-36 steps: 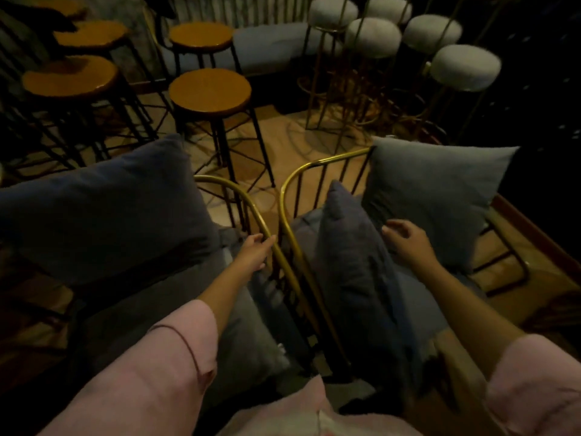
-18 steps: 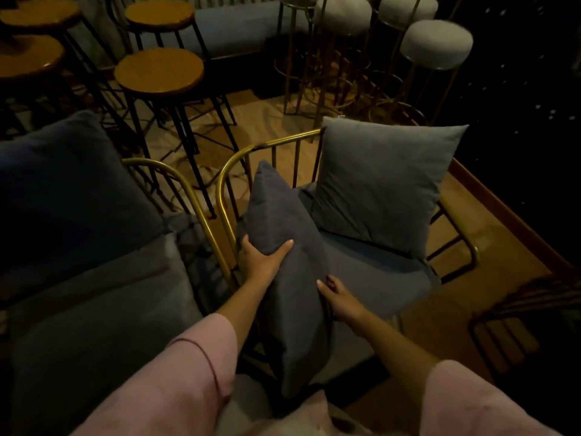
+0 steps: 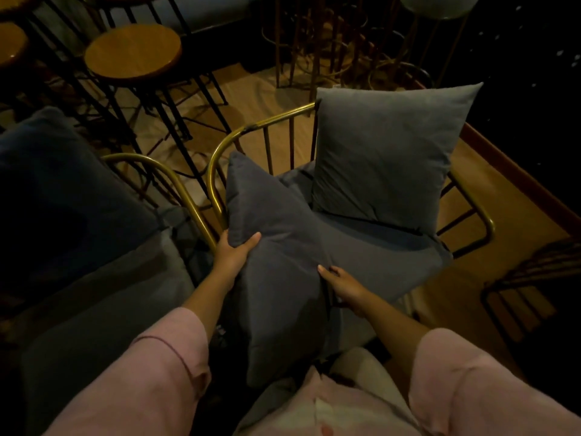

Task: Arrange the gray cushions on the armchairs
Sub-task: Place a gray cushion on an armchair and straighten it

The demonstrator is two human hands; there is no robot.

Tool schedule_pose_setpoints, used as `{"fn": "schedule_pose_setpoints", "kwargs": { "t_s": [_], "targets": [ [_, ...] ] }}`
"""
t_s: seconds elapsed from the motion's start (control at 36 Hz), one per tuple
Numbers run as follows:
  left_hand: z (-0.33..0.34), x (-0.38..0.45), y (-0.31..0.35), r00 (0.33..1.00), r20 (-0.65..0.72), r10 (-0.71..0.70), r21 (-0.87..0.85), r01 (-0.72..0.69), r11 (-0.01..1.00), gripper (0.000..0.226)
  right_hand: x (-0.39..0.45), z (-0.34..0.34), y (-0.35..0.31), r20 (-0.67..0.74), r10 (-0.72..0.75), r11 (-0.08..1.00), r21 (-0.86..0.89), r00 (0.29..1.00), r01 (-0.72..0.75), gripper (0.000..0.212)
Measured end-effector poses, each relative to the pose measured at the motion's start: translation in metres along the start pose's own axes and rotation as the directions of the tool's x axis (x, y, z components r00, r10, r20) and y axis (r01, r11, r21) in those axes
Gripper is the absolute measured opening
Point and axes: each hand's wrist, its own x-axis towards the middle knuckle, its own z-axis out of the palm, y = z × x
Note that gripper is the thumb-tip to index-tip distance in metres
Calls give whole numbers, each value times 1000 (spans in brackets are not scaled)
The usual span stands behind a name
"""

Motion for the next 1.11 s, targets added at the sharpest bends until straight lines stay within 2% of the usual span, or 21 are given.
{"fn": "schedule_pose_setpoints", "kwargs": {
  "t_s": [0.06,0.17,0.28,0.39,0.42,0.47,0.53,0.61,0.64,0.72,0.78,0.86,0.92,1.0,1.06,1.11],
  "targets": [
    [-4,3,-3,1000,2,-11,-13,11,1000,72,7,-2,2,19,43,999,-2,999,-43,56],
    [-10,4,-6,999,-31,20,-10,-20,1000,62,25,-8,10,15,140,990,-16,990,-140,73],
    [-19,10,-13,998,-51,21,21,-20,1000,60,41,-14,16,67,169,985,-33,983,-167,75],
    [-30,20,-20,995,-93,21,77,-14,997,60,61,-18,22,85,142,990,-21,986,-141,64],
    [-33,22,-22,996,-91,19,97,-11,995,61,68,-20,24,90,136,991,-11,987,-136,69],
    [-39,24,-25,997,-81,-5,132,16,991,67,76,-23,28,113,136,991,-16,984,-135,81],
    [-43,26,-26,997,-67,-31,150,41,988,76,85,-25,33,114,152,988,-12,982,-152,78],
    [-46,23,-26,998,-55,-42,173,51,984,111,93,-23,34,154,233,969,41,960,-242,78],
    [-46,22,-26,998,-57,-40,176,50,983,116,90,-20,29,177,229,968,58,957,-242,82],
    [-47,19,-27,996,-87,-18,200,35,979,100,90,-20,23,210,201,974,57,957,-217,117],
    [-50,15,-27,994,-105,1,217,22,976,86,88,-28,24,207,158,980,86,966,-179,107],
    [-56,3,-21,993,-120,20,240,10,971,52,82,-40,21,187,128,977,148,974,-156,100],
    [-63,-8,-20,991,-137,12,259,24,966,47,75,-46,20,232,109,963,215,967,-160,87],
    [-74,-23,-24,984,-179,-11,282,62,957,45,72,-50,22,240,111,957,235,964,-168,93],
    [-79,-32,-30,973,-223,-67,245,122,962,45,64,-53,18,187,104,968,205,977,-142,94],
    [-81,-40,-39,952,-288,-103,229,173,958,46,58,-55,12,106,57,984,162,993,-73,81]
  ]
}}
